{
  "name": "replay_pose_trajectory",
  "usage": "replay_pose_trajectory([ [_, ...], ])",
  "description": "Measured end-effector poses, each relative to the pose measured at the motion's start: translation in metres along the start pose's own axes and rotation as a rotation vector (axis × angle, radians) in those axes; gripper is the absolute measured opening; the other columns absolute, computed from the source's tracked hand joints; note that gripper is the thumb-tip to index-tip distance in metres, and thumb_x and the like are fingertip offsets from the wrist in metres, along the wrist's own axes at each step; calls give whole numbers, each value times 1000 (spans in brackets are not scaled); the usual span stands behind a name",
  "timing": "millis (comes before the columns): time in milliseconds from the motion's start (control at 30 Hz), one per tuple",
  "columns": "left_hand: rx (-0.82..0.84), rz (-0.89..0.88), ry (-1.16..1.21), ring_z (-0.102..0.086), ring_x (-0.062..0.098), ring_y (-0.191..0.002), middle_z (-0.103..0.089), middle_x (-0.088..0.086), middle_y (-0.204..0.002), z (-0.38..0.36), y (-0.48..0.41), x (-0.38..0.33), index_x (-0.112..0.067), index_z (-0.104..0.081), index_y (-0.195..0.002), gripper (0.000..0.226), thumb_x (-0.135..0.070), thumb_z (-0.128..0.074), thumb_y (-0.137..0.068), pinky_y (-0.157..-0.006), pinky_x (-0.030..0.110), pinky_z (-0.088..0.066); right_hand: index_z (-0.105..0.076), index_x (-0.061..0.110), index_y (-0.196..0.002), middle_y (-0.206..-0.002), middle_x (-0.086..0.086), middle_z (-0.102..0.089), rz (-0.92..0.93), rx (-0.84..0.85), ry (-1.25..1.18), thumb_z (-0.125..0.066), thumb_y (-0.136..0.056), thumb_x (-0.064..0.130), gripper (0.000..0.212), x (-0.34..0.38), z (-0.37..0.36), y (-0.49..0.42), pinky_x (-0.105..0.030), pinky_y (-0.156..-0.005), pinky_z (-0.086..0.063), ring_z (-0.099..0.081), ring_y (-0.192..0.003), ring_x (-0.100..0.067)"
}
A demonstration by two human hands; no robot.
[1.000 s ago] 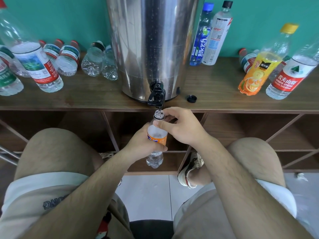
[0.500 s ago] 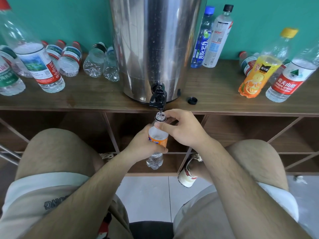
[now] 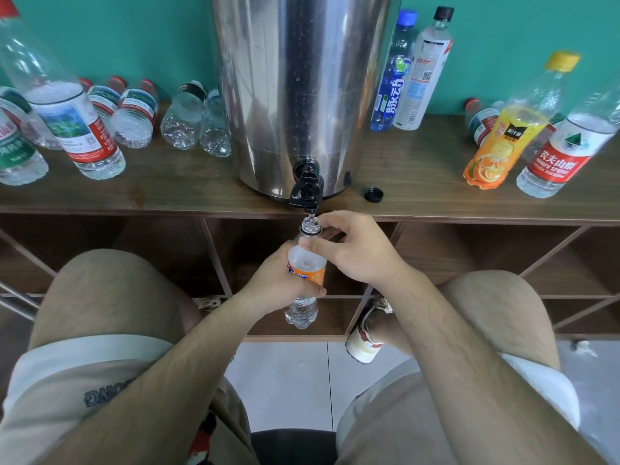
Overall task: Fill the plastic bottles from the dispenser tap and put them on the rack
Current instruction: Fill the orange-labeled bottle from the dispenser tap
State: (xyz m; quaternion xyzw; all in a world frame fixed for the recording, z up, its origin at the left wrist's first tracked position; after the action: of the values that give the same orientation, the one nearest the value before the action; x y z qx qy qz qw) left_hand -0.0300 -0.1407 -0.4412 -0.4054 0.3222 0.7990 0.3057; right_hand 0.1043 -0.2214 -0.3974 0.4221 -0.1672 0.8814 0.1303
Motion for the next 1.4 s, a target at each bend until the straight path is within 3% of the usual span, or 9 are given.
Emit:
replay_pose_trajectory([
  [667,3,-2,29,-61,19,-119,-63,-2,-127,-1,-4,7,-23,-48,-142,86,-15,-94,-70,-105,44,-53,-78,23,-102,-96,6,-75,-11,2,-2,-80,-91,37,18,0,0,1,-42,-86,-57,-70,-92,-12],
  [767,4,-1,38,-61,19,-118,-63,-3,-126,-2,-4,8,-24,-48,-142,87,-16,-95,-69,-105,44,-54,-76,28,-99,-95,9,-74,-11,6,-1,-80,-91,38,13,0,0,2,-38,-84,-57,-69,-91,-9],
  [900,1,-4,21,-61,18,-118,-63,-3,-127,-3,-6,9,-25,-48,-142,87,-17,-95,-69,-105,45,-53,-71,39,-96,-91,16,-72,11,6,8,-80,-90,40,11,1,1,2,-23,-78,-52,-66,-91,-2],
  [1067,-2,-1,37,-60,19,-119,-63,-3,-128,-2,-7,10,-25,-48,-142,87,-15,-95,-69,-106,46,-53,-74,35,-100,-93,16,-72,16,2,20,-80,-91,40,12,0,1,1,-18,-78,-50,-66,-93,-1],
  [1400,-7,-13,19,-60,16,-118,-62,-5,-127,-3,-9,12,-25,-48,-142,87,-17,-95,-69,-103,39,-53,-75,34,-103,-95,17,-73,-3,2,23,-80,-90,42,16,0,1,1,-25,-81,-54,-66,-93,-1],
])
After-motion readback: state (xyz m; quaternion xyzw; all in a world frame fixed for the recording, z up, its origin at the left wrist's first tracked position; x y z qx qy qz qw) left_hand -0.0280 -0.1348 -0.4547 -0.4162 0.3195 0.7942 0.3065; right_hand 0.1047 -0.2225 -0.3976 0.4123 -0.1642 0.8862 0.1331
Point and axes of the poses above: each hand's wrist, its own y-axis away from the middle knuckle, its own z-axis out of the back of the hand, x = y × z, the point moved 3 cm from there along -y, towards the middle knuckle
